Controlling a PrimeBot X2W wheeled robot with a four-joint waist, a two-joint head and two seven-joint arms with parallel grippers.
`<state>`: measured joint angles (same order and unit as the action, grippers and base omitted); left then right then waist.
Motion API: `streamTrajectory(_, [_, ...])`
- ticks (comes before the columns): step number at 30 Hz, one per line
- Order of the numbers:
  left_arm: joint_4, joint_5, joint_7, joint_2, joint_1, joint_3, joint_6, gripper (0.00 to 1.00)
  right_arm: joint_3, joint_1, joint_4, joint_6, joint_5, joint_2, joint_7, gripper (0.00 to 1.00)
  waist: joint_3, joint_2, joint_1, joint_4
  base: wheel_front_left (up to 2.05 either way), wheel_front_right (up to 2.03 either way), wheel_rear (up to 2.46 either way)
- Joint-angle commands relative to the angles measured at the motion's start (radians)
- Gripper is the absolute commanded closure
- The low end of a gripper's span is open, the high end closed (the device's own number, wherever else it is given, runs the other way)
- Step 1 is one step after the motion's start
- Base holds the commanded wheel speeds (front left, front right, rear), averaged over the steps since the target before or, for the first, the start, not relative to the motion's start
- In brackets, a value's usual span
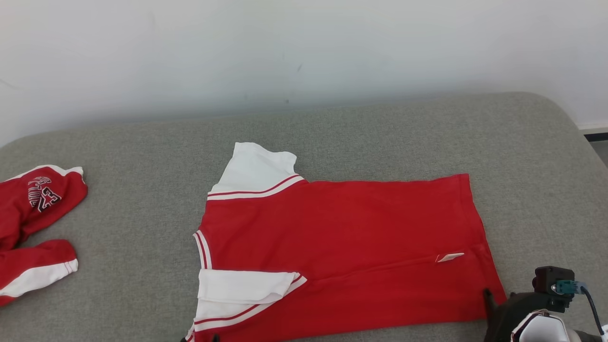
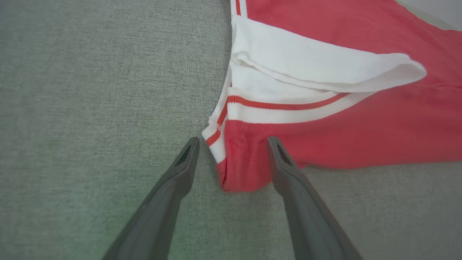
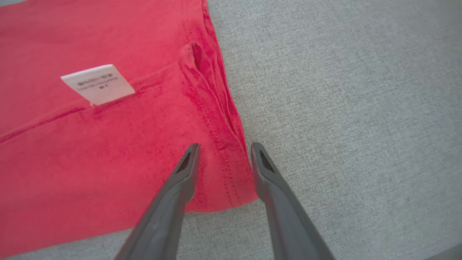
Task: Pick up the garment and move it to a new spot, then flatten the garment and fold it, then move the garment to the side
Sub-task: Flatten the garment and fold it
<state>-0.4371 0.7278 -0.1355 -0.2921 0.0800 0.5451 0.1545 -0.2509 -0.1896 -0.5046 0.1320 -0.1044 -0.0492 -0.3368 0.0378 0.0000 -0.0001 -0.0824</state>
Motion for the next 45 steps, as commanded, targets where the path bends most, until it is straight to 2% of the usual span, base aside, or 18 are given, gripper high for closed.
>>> streamTrajectory(1, [0.006,0.005,-0.006,-0.003,-0.014,-0.006,0.004,0.0,0.0,0.011,0.007,-0.003,0.002,-0.002,0.0,0.0,0.0,0.0,0.0001,-0.001,0.0,0.0,0.0])
streamTrajectory(5, [0.016,0.003,-0.011,-0.021,-0.016,-0.022,0.027,0.0,-0.03,0.019,0.054,-0.003,0.082,-0.002,0.005,0.0,0.002,0.0,0.0001,0.001,0.0,0.0,0.0])
streamTrajectory(11, [0.055,0.012,-0.002,-0.062,0.026,-0.062,0.049,0.0,-0.018,-0.036,0.118,-0.003,0.116,-0.002,-0.008,0.0,0.019,0.0,0.0001,0.0,0.0,0.0,0.0])
streamTrajectory(15, [0.088,0.002,0.025,-0.092,0.109,-0.082,0.057,0.0,0.009,-0.115,0.15,-0.003,0.14,-0.007,-0.036,0.0,0.048,0.0,0.0001,-0.005,0.0,0.0,0.0])
streamTrajectory(19, [0.093,-0.006,0.075,-0.114,0.227,-0.089,0.048,0.0,0.043,-0.235,0.153,-0.003,0.122,-0.04,-0.054,0.0,0.098,0.0,0.0001,-0.019,0.0,0.0,0.0])
streamTrajectory(24, [0.06,-0.012,0.141,-0.121,0.391,-0.082,0.007,0.0,0.104,-0.403,0.094,-0.003,0.077,-0.065,-0.07,0.0,0.177,0.0,0.0001,-0.049,0.0,0.0,0.0])
streamTrajectory(29, [-0.003,-0.001,0.2,-0.106,0.549,-0.081,-0.025,0.0,0.166,-0.557,0.025,-0.003,0.028,-0.063,-0.038,0.0,0.27,0.0,0.0001,-0.087,0.0,0.0,0.0])
streamTrajectory(37, [-0.088,-0.021,0.228,-0.118,0.727,-0.077,-0.07,0.0,0.265,-0.679,-0.049,-0.003,-0.032,-0.061,-0.021,0.0,0.377,0.0,0.0001,-0.132,0.0,0.0,0.0])
streamTrajectory(41, [-0.134,-0.007,0.255,-0.126,0.79,-0.073,-0.108,0.0,0.275,-0.703,-0.061,-0.003,-0.069,-0.053,-0.023,0.0,0.414,0.0,0.0001,-0.15,0.0,0.0,0.0])
streamTrajectory(45, [-0.173,-0.001,0.285,-0.137,0.845,-0.077,-0.121,0.0,0.282,-0.716,-0.063,-0.003,-0.072,-0.063,-0.012,0.0,0.434,0.0,0.0001,-0.169,0.0,0.0,0.0])
